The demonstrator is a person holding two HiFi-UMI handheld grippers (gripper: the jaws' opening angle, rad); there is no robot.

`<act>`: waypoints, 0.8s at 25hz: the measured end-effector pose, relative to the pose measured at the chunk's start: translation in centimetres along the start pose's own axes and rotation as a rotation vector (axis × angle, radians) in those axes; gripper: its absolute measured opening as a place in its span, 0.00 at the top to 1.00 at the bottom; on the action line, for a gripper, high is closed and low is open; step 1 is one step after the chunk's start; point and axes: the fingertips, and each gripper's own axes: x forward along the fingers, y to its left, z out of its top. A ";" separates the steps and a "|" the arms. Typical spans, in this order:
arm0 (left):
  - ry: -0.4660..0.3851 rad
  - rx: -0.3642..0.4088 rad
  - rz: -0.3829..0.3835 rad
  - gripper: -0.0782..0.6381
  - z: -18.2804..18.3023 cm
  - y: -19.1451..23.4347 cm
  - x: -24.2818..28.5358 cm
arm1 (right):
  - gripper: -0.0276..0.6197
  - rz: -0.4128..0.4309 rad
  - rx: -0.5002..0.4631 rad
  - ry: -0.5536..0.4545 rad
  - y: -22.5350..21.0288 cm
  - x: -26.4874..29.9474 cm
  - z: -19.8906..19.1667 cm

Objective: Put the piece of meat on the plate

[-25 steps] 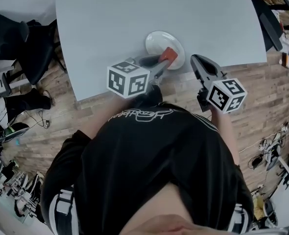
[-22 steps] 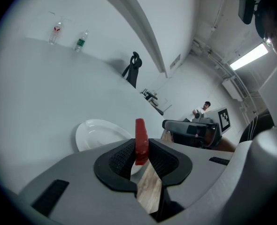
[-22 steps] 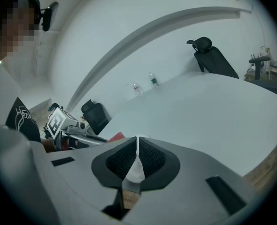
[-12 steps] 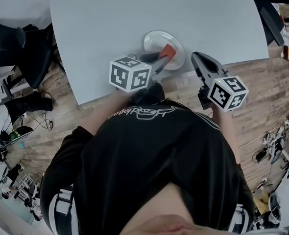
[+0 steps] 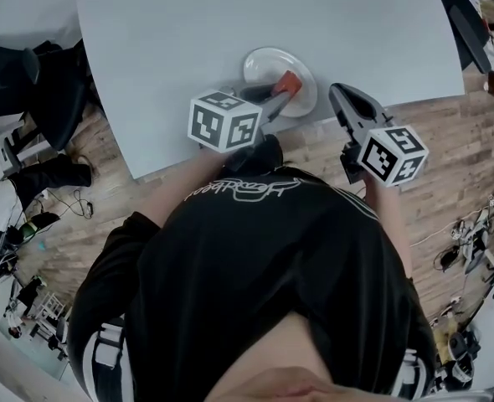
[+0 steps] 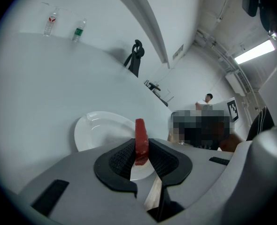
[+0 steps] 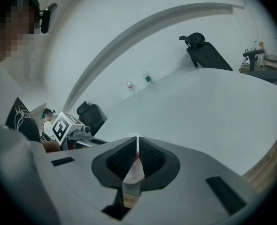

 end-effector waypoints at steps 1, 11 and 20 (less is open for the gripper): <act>0.005 0.002 -0.001 0.77 -0.1 0.0 0.1 | 0.93 0.000 0.002 0.001 0.0 0.1 -0.1; 0.022 0.020 -0.033 0.76 -0.5 0.3 0.6 | 0.93 -0.008 0.019 0.011 -0.7 0.4 -0.2; 0.033 0.066 -0.036 0.75 -0.3 0.7 0.7 | 0.93 -0.011 0.016 0.019 -0.9 0.7 0.0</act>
